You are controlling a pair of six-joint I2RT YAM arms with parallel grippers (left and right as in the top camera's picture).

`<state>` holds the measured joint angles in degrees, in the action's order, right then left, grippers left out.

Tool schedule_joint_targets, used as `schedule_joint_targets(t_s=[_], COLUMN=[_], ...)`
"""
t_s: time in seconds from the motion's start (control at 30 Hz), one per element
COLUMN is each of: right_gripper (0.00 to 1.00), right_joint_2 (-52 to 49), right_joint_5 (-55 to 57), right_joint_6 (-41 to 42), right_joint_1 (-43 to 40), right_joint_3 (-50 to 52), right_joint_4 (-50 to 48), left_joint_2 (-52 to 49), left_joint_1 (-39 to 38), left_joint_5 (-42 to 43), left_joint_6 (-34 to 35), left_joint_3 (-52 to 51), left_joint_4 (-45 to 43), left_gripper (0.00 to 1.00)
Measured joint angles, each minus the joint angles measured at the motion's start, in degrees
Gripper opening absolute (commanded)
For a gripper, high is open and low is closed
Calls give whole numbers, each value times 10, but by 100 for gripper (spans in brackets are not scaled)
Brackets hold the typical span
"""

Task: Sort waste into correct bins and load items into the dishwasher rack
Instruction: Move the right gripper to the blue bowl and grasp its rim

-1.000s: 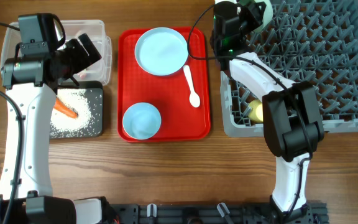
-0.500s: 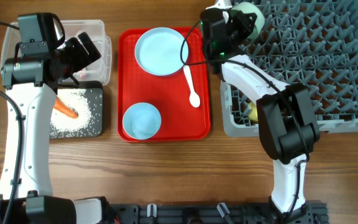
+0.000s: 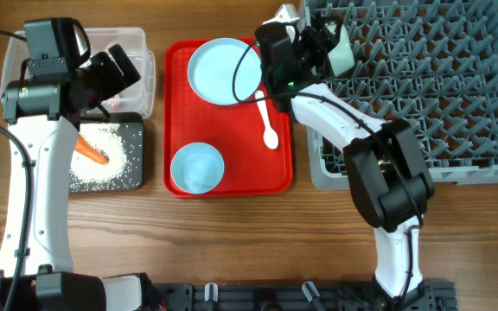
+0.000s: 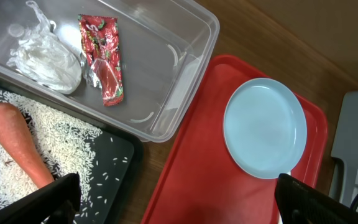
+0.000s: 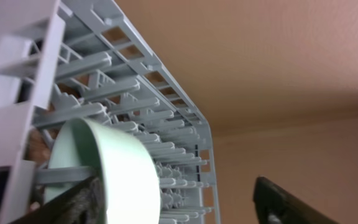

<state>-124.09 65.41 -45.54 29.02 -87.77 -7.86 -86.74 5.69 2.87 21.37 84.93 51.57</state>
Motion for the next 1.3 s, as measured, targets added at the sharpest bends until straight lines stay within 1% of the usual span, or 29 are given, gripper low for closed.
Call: schedule_joint_targets(t_s=[0.07, 0.23, 0.43, 0.5, 0.57, 0.6, 0.63, 0.67, 0.73, 0.8, 0.87, 0.9, 0.93, 1.0, 1.13, 1.2, 1.3], right_gripper=[91, 92, 91, 91, 85, 82, 81, 81, 82, 82, 82, 81, 80, 77, 70, 64, 49], right_joint_2=[0, 0, 8, 27, 66, 84, 110, 136, 171, 191, 193, 189, 188, 185, 169, 148, 108], right_joint_5=[-1, -9, -28, -44, -79, -105, -144, -198, -308, -437, -565, -673, -720, -783, -850, -869, -886], right_joint_6=[7, 23, 94, 126, 180, 209, 251, 297, 382, 457, 522, 572, 594, 634, 695, 724, 765], right_joint_1=[7, 23, 31, 34, 39, 42, 45, 47, 50, 50, 50, 53, 55, 66, 96, 114, 135], right_joint_3=[0, 0, 1, 2, 3, 2, 2, 2, 0, -2, -1, 9, 16, 33, 66, 72, 74], right_joint_4=[0, -5, -7, 14, 75, 116, 165, 217, 291, 350, 387, 400, 402, 403, 400, 400, 392], left_joint_2=[0, 0, 0, 0, 0, 0, 0, 0, 0, 0, 0, 0, 0, 0, 0, 0, 0], left_joint_1=[0, 0, 0, 0, 0, 0, 0, 0, 0, 0, 0, 0, 0, 1, 5, 7, 7], left_joint_5=[0, 0, 0, 0, 0, 0, 0, 0, 0, 0, 0, -1, -5, -7, -11, -13, -13], left_joint_6=[0, 0, 0, 0, 0, 0, 0, 0, 0, 0, 0, 0, 0, 0, 0, 0, 0], left_joint_3=[0, 0, 0, 0, 0, 0, 0, 0, 0, 0, 0, 0, 0, 0, 0, 0, 0], left_joint_4=[0, 0, 0, 0, 0, 0, 0, 0, 1, 1, 2, 3, 2, 0, -2, -2, -2], left_gripper=[100, 100, 100, 100, 100, 100, 100, 100, 100, 100, 100, 100, 100, 100, 100, 100, 100])
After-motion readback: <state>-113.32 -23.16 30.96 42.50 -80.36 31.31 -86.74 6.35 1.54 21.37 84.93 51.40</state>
